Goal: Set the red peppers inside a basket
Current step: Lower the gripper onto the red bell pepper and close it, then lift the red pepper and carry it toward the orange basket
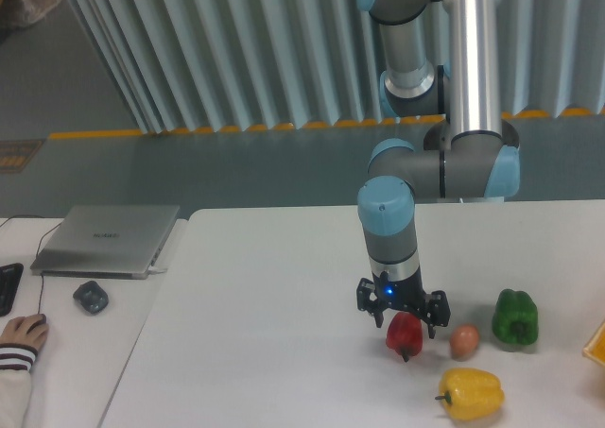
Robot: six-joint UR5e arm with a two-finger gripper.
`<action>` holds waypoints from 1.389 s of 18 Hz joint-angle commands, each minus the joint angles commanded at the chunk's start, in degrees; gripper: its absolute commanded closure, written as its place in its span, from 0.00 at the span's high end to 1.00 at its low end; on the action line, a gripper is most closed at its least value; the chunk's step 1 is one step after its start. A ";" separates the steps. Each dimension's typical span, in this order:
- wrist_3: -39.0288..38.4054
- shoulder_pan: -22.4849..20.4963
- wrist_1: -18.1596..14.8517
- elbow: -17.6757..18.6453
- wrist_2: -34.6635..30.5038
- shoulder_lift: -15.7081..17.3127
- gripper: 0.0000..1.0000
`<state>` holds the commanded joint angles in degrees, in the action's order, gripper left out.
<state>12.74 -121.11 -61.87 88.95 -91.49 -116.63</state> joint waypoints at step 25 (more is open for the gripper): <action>38.29 -7.72 -6.86 -0.79 0.26 10.54 0.44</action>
<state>51.04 -128.84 -68.73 88.15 -91.23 -106.09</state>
